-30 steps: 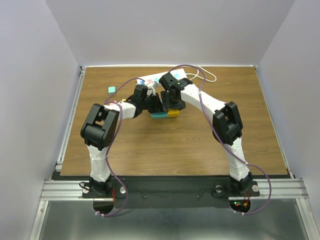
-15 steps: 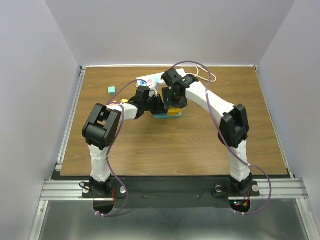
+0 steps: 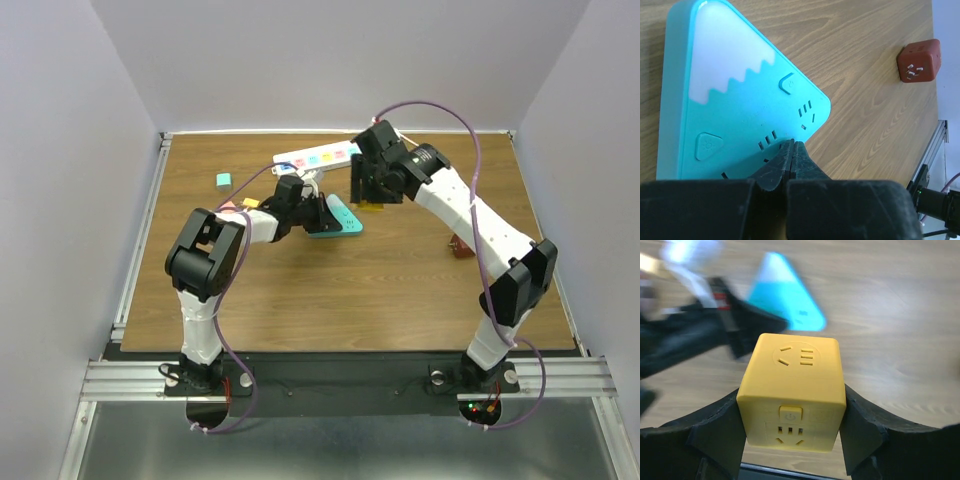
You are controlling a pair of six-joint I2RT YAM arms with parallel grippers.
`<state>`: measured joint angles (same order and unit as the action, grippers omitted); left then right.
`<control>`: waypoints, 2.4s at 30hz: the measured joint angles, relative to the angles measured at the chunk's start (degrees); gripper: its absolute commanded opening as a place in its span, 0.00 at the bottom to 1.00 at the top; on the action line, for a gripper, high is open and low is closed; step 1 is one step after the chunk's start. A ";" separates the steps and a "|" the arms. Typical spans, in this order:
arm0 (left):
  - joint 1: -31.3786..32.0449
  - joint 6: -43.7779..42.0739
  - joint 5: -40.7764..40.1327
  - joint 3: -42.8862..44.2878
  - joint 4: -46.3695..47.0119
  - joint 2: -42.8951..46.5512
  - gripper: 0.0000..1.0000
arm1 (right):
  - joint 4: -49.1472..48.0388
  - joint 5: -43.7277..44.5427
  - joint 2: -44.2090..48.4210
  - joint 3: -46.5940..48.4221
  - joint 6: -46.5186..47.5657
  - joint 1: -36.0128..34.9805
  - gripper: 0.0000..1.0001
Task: Pull the plug off the socket
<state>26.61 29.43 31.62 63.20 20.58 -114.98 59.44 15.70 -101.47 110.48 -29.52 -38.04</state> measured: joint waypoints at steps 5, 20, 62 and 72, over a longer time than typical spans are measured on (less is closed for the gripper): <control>0.11 0.09 -0.02 -0.55 -1.27 2.32 0.00 | -0.76 2.93 3.82 -14.60 -2.29 6.34 0.00; 0.15 -2.75 -9.18 6.58 -30.32 14.51 0.00 | -9.77 2.23 6.16 -37.62 -5.03 18.36 0.43; 0.33 3.39 -25.94 17.00 -21.88 49.72 0.61 | -17.42 -26.05 35.36 -21.29 0.15 18.36 1.00; 0.33 3.23 -34.71 14.56 -19.30 57.88 0.92 | -17.44 -27.12 35.87 -21.29 1.57 18.36 1.00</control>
<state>26.94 32.67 -3.09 77.76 1.28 -57.10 42.00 -11.42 -65.60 89.19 -27.94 -19.68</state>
